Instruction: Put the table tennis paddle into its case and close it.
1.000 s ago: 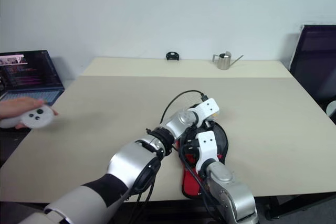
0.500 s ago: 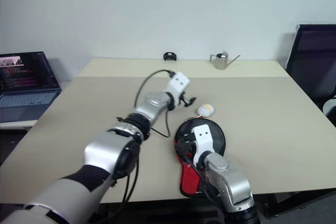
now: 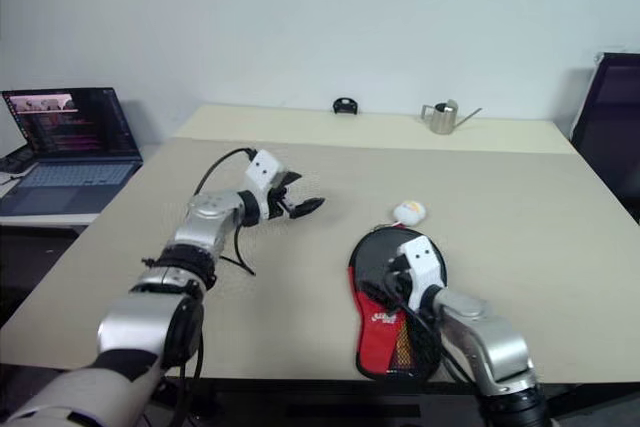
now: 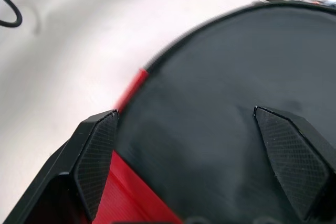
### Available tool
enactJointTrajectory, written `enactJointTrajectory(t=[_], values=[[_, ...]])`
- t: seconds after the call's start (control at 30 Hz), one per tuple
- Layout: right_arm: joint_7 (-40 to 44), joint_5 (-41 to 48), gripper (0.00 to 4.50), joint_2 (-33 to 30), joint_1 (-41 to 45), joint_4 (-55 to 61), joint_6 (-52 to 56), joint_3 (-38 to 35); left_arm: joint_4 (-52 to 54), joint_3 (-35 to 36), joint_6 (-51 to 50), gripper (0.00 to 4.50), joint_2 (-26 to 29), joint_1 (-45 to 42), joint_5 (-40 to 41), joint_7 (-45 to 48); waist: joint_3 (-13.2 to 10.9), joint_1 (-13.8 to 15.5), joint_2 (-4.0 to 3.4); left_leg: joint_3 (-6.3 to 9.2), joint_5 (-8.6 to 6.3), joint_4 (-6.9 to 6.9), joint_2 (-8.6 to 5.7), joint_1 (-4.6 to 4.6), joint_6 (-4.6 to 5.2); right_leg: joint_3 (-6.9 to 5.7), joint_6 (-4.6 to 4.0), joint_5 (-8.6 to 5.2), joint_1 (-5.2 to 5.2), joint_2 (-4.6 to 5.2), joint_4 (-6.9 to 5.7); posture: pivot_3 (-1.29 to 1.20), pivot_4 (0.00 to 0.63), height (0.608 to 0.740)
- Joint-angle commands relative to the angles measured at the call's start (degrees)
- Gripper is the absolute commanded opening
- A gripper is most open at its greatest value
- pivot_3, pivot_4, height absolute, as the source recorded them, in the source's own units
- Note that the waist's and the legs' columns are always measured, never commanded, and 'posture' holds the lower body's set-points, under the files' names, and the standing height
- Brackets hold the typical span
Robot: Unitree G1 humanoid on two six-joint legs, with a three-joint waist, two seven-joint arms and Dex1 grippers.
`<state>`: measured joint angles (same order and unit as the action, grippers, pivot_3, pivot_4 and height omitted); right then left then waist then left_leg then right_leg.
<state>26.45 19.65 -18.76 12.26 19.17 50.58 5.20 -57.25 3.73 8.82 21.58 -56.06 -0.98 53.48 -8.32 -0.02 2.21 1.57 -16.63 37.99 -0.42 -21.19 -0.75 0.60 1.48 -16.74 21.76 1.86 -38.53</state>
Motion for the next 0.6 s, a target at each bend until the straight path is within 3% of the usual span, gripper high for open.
enactJointTrajectory(t=[0.03,0.13,0.37,0.6], values=[[4.91,3.37,4.50,-4.69,-1.20,2.69,2.76,-1.42,12.32,-0.22,-3.30,4.47,-0.21,3.04,5.30,5.81,-0.05,-0.06,-0.04,0.04,0.00,0.00,0.00,-0.09,0.00,-0.03,0.00,0.00,0.05,0.00,0.01,0.00,0.150,0.740],[8.58,8.79,4.50,-7.94,-0.26,8.02,4.53,-4.81,21.31,-1.39,-8.28,4.47,-1.22,6.82,8.54,8.25,-0.22,-0.14,-0.21,0.06,0.01,0.07,0.02,-0.63,0.01,-0.02,-0.01,0.00,0.60,-0.02,-0.08,0.00,0.150,0.740],[9.55,18.33,4.50,-14.86,1.45,13.63,10.81,-16.24,36.23,-6.52,-22.54,4.47,-4.70,12.38,14.97,12.73,-0.78,-0.12,-0.63,0.06,0.00,0.08,0.03,-0.77,0.02,-0.02,-0.01,0.00,0.65,-0.05,-0.01,0.00,0.150,0.740],[9.88,21.74,4.50,-22.70,1.96,11.06,12.17,-24.95,34.29,-13.75,-22.85,4.47,-7.24,10.70,12.81,14.59,-0.91,-0.08,-0.73,0.05,0.01,0.10,0.03,-0.74,0.04,0.00,-0.01,0.00,0.63,-0.12,-0.03,0.00,0.150,0.740]])
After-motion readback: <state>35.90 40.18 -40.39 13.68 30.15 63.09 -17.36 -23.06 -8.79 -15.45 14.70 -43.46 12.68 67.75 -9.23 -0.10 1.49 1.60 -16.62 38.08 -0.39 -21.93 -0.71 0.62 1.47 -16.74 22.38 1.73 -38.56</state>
